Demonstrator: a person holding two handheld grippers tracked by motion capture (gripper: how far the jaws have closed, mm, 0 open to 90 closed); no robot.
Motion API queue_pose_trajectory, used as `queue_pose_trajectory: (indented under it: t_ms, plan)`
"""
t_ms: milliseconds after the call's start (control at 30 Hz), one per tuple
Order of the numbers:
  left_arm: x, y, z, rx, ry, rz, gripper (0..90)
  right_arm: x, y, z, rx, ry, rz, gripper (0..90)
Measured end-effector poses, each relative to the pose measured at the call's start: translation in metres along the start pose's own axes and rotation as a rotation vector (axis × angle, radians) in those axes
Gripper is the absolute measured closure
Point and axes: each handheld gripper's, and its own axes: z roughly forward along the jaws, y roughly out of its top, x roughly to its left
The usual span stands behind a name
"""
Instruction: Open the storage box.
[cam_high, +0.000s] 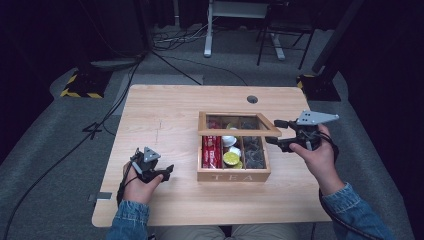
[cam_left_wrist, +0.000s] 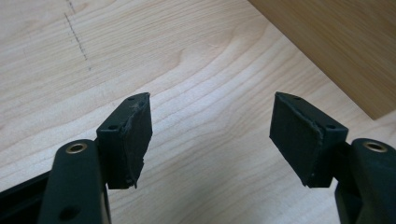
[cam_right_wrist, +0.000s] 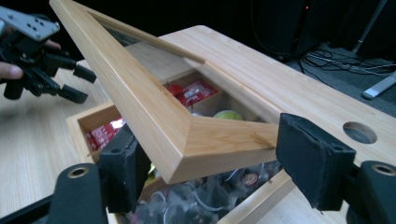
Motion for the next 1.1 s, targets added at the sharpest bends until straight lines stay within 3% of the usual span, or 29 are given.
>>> queue_pose_trajectory:
  t_ms: [233,633,700,1100]
  plan:
    - [0.009,-0.005,0.013,0.01,0.025,-0.011,30.8,-0.01,0.018,0.001,-0.002,-0.002,-0.004,30.7]
    - [0.018,-0.005,0.025,0.007,0.025,-0.022,28.8,-0.025,0.042,0.008,-0.025,-0.014,-0.005,40.4]
    - [0.018,-0.004,0.026,0.01,0.043,-0.017,27.9,-0.027,0.046,0.009,-0.028,-0.021,-0.011,40.8]
    - [0.019,-0.002,0.028,0.032,0.031,0.011,19.5,-0.05,0.068,0.023,-0.044,-0.036,0.01,43.1]
